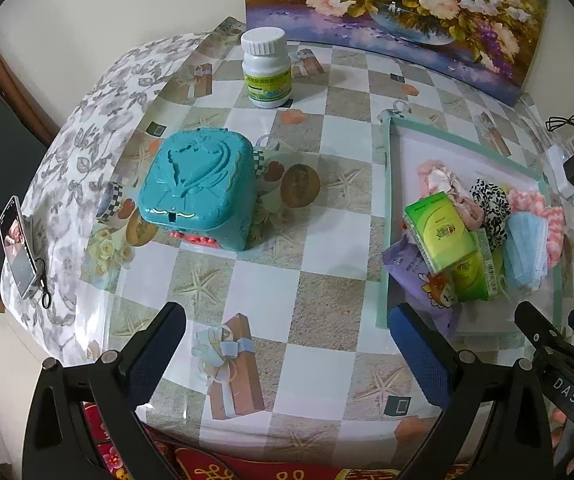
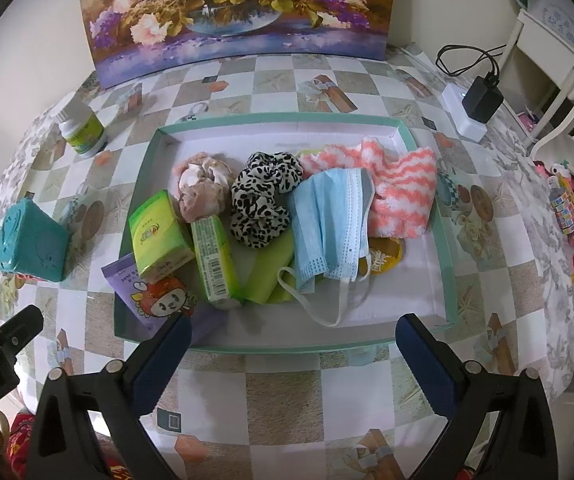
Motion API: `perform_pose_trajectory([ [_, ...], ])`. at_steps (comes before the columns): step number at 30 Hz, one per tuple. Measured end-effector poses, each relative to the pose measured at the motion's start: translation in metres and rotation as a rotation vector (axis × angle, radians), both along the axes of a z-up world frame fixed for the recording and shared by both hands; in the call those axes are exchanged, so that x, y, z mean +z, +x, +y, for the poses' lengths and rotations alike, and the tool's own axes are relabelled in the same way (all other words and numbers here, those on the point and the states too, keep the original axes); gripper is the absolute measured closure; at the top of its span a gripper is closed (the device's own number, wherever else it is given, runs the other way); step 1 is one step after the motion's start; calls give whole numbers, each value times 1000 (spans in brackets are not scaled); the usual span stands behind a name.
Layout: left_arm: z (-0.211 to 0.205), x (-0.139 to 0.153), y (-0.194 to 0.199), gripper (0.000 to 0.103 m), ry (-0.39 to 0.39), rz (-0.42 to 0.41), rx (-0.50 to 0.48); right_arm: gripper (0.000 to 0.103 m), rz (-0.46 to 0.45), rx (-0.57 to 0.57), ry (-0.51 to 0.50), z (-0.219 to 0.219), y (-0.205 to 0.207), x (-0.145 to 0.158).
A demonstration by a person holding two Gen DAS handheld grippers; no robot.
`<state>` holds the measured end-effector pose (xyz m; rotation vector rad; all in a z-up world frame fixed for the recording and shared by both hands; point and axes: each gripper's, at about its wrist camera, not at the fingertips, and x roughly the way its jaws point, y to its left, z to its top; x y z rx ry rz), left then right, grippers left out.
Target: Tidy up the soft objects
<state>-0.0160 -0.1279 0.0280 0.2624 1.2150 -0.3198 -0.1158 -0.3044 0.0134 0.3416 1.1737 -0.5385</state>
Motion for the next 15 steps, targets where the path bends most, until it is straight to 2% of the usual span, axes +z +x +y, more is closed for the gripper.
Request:
perform_pose_trajectory([
  [15,1,-2,1,1,3,11,7,0,-13,7,-9,1,0,5],
])
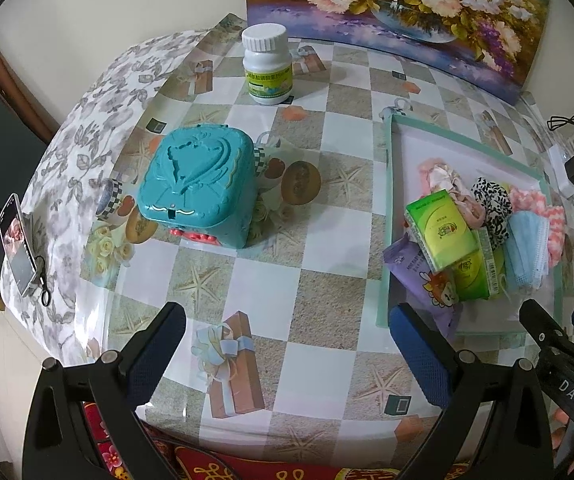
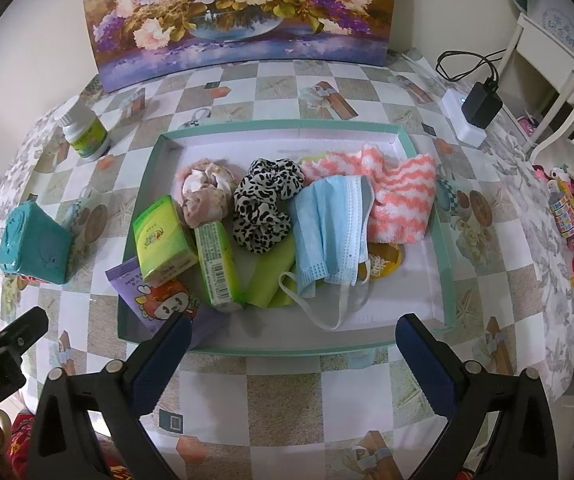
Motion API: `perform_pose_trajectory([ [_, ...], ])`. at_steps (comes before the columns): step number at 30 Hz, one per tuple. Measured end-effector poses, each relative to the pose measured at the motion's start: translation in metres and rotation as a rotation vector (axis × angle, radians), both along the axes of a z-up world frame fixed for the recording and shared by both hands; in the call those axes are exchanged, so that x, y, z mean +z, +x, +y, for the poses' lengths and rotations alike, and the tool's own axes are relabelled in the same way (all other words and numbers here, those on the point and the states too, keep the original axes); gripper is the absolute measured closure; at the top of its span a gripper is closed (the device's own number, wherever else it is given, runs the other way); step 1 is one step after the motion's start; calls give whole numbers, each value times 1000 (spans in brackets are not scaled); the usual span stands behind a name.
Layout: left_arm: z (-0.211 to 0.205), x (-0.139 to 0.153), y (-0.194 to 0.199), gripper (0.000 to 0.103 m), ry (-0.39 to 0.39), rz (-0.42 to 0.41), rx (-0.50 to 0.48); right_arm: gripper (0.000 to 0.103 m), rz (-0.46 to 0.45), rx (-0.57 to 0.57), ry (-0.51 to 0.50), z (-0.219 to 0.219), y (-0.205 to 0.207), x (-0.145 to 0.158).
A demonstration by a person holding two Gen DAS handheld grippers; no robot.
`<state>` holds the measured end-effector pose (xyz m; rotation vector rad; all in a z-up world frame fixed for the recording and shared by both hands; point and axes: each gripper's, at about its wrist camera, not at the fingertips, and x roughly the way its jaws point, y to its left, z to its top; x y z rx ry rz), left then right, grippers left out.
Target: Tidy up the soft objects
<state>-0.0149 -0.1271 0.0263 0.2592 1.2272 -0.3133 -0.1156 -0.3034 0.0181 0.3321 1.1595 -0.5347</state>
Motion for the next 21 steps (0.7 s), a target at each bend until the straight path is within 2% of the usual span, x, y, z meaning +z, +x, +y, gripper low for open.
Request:
perform_pose_trajectory([
  [21,3,0,4,1,-31,30,23,0,9,7,-10,2,1,-1],
])
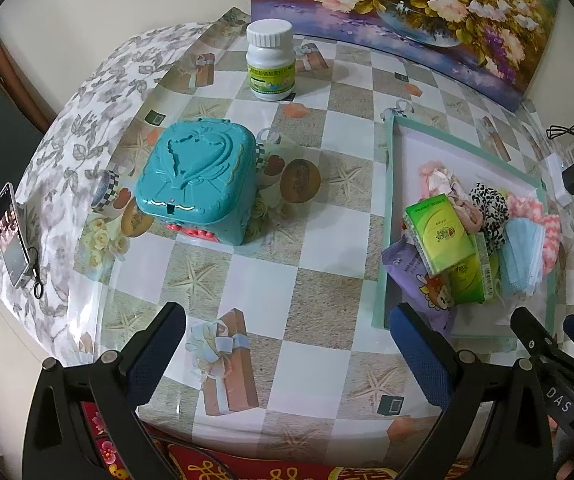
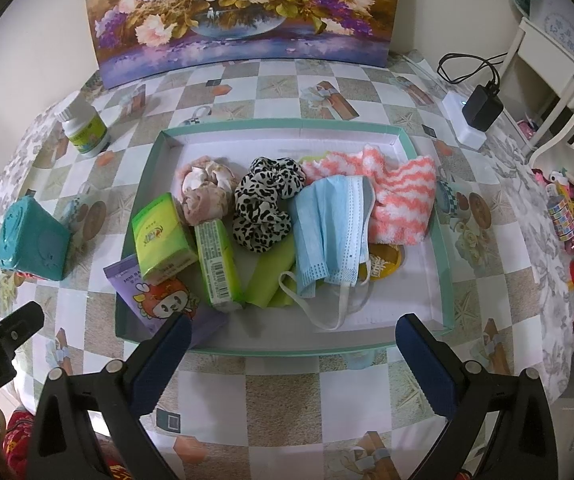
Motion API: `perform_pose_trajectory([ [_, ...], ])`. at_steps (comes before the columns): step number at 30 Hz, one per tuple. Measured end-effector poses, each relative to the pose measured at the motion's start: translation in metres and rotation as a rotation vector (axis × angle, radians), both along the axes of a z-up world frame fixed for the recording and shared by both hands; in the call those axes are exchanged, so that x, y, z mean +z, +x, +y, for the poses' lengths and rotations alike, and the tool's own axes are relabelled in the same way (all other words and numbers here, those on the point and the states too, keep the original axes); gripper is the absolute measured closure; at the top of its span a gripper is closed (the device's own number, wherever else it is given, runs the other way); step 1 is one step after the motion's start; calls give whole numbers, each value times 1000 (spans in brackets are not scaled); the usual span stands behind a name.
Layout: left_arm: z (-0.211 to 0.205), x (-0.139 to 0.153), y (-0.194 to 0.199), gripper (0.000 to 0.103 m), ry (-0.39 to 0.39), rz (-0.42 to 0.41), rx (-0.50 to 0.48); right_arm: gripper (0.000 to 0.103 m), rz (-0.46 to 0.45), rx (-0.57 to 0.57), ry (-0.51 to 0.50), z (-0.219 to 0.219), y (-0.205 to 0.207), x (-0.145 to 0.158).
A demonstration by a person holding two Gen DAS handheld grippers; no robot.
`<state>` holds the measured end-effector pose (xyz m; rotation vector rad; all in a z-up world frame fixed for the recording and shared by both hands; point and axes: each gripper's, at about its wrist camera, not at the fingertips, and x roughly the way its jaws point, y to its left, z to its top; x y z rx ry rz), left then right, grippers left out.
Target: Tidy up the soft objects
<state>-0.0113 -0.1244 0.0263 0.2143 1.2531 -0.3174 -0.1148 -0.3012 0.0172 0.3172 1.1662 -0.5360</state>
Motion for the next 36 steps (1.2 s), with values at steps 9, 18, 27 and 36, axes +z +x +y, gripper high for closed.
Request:
perform_pose_trajectory([
  [9,0,-1,2,1,-13,15,1,0,-2,-6,2,-1,0,-1],
  [18,1,-2,4,1,-35,33,-7,0,19,-29,-12,-8,-2,-4],
  [27,1,-2,6,1,-41,37,-12,0,38,-32,-21,-8,-1,-7],
  [36,0,0,7,1,-53,39,-21,0,56,-23,-25,-6,1,-11],
])
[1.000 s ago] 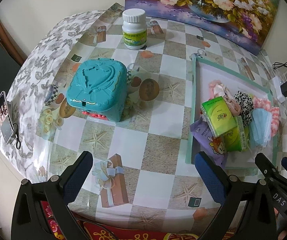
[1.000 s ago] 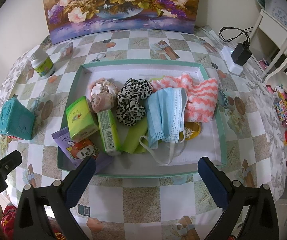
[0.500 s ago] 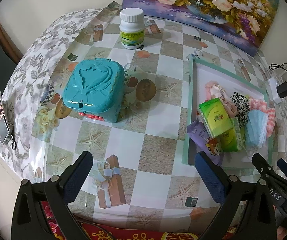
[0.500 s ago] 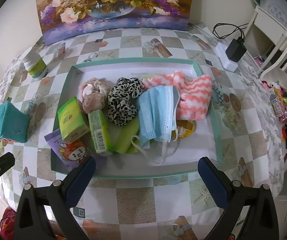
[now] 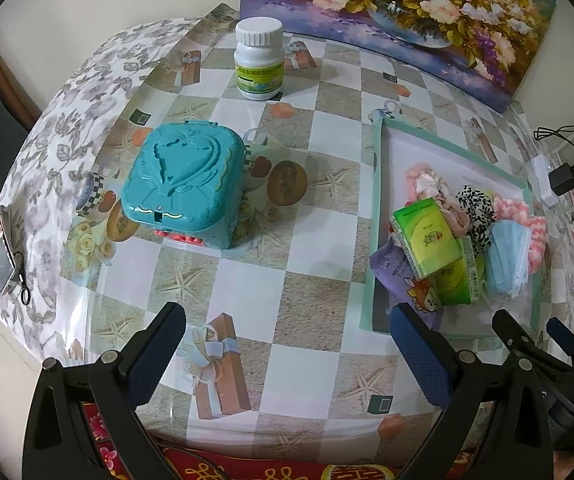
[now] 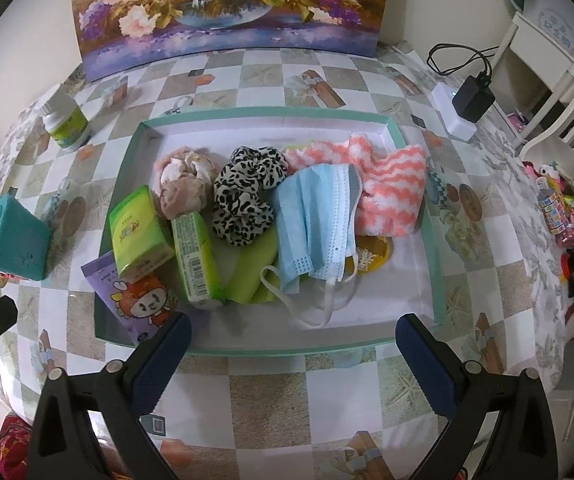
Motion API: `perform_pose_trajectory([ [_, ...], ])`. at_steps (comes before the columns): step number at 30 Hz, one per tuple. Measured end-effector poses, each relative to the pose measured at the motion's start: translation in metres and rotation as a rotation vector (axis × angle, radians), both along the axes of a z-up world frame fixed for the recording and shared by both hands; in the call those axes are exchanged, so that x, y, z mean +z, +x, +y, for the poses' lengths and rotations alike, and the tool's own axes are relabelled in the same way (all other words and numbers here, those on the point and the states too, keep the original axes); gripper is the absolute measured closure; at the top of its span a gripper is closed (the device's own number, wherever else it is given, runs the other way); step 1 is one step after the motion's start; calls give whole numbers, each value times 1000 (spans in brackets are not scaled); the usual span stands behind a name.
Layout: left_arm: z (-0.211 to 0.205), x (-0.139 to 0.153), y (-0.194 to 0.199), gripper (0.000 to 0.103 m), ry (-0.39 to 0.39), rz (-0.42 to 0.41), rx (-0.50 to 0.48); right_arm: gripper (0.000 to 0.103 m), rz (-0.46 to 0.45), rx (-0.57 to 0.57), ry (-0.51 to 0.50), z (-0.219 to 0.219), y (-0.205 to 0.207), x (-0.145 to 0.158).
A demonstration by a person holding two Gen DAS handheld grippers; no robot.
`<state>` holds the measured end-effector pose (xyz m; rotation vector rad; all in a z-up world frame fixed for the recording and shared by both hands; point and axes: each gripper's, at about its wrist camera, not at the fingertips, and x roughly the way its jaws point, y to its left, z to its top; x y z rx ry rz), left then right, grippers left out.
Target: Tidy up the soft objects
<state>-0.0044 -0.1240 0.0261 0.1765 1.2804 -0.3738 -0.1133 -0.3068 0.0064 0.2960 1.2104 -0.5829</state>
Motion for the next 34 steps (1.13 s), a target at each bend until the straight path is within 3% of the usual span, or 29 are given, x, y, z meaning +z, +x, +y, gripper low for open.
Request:
perform_pose_trajectory([
  [28,-3,-3,-1,1,25,-4,0,0,-8,13,4,3,1,2],
  [34,0,5,-2,1,8,-55,13,0,-28,15,15,4,0,5],
])
